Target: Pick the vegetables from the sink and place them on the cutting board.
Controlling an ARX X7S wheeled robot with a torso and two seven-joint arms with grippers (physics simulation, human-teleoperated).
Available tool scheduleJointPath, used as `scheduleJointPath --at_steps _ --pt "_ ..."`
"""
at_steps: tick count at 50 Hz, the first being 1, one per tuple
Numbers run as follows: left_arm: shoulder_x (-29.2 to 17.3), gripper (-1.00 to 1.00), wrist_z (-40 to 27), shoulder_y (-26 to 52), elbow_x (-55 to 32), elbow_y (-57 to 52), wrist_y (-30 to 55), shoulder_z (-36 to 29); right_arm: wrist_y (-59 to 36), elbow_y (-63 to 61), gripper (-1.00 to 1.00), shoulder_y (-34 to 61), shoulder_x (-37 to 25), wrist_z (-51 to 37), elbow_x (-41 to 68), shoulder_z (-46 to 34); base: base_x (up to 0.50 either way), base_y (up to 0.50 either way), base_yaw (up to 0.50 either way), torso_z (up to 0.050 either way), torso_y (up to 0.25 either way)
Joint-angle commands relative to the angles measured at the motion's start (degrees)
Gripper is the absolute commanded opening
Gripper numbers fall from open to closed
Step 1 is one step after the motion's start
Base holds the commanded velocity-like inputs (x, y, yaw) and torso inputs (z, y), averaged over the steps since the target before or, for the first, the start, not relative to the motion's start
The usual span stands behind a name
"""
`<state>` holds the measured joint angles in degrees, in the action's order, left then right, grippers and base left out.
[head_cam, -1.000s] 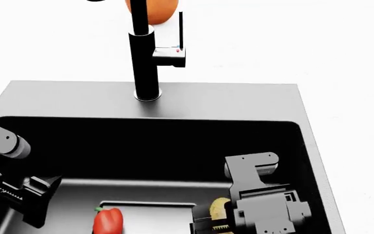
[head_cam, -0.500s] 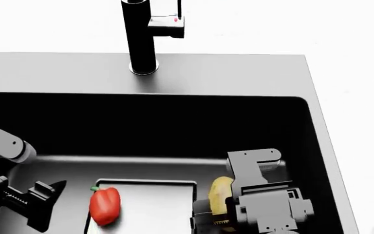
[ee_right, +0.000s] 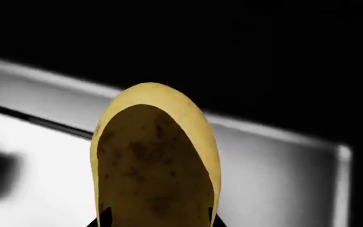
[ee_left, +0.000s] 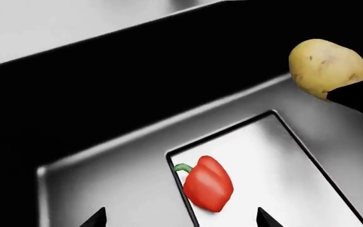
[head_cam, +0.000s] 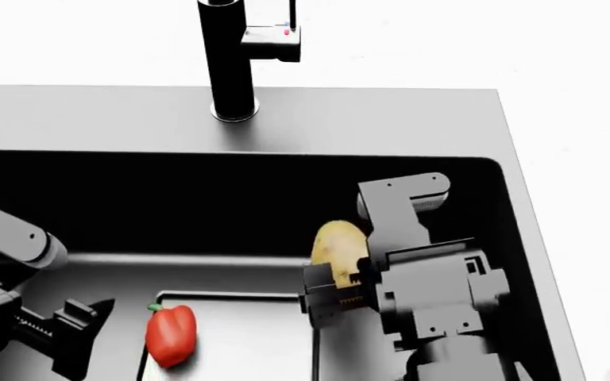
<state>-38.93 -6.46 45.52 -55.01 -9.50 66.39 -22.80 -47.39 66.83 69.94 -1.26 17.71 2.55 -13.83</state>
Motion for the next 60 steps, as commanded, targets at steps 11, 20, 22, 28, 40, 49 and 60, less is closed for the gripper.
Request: scheduleJointPath --at_steps 11,20,22,28,40,49,60 --pt "2.36 1.00 -2.08 3.03 1.06 5.07 1.11 1.97 -42.60 -72.32 -1.00 -5.19 -11.37 -0.70 9.53 2.35 0.00 0.00 0.00 0.000 0.000" --pt "3.30 1.00 -1.31 3.67 1.81 6.80 -0.66 1.73 -42.16 -74.33 -1.00 0.80 -25.74 -47.12 70.35 3.54 0.00 0.00 0.00 0.000 0.000" --pt "2.46 1.00 -1.38 2.93 1.27 6.11 -0.40 2.22 -42.18 -74.78 -1.00 0.93 -27.18 -50.62 74.95 3.80 0.00 0.00 0.00 0.000 0.000" --pt "5.40 1.00 -0.18 4.58 2.77 9.96 -1.59 0.10 -41.43 -74.03 -1.00 3.74 -30.69 -59.17 85.82 3.53 0.00 0.00 0.00 0.000 0.000" --pt "14.80 1.00 6.41 10.10 9.91 27.83 -8.95 -7.07 -38.47 -76.45 -1.00 4.92 -38.69 -68.66 100.43 5.39 0.00 0.00 0.00 0.000 0.000" --pt "21.34 1.00 10.53 14.09 15.70 45.28 -14.15 -12.12 -36.95 -77.63 -1.00 4.27 -40.68 -70.07 102.97 4.56 0.00 0.00 0.00 0.000 0.000" --pt "27.81 1.00 16.69 17.31 21.47 63.04 -22.68 -17.06 -35.77 -78.68 -1.00 0.23 -41.18 -66.88 99.96 4.36 0.00 0.00 0.00 0.000 0.000"
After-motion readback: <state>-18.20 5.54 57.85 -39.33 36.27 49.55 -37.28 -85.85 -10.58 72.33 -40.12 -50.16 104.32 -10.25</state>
